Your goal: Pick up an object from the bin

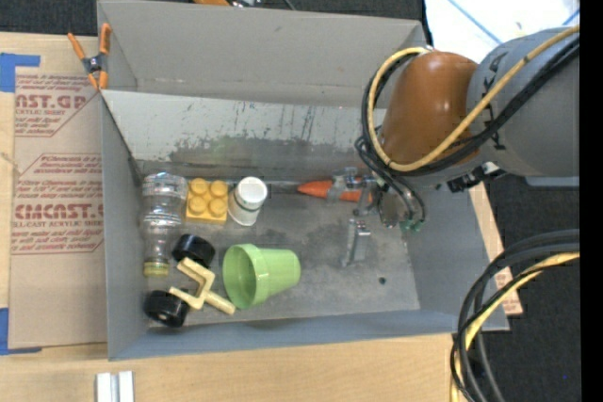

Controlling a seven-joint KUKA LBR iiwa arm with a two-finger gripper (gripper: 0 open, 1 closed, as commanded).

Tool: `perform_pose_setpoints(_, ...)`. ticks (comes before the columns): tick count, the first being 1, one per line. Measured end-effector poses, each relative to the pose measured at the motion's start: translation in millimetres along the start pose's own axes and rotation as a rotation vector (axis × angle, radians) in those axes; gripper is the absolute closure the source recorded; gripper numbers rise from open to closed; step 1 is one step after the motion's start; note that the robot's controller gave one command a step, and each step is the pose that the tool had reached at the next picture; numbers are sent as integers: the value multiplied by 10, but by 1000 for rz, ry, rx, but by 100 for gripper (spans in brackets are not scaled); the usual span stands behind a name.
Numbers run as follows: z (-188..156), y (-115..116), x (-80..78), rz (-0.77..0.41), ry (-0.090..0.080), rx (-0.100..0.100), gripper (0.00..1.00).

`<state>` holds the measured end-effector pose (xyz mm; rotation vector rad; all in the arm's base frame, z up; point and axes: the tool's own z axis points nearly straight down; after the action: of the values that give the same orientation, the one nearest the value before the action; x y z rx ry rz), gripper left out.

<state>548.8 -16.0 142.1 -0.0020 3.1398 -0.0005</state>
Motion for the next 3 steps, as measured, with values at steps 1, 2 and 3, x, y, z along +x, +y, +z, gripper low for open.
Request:
perform_pose_setpoints(1,466,49,-360,8,0,-1,0)
perform_pose_setpoints(2,538,37,-155,16,-7,-1,0)
perform_pose_setpoints(3,-125,13,-361,-22,-12,0,0)
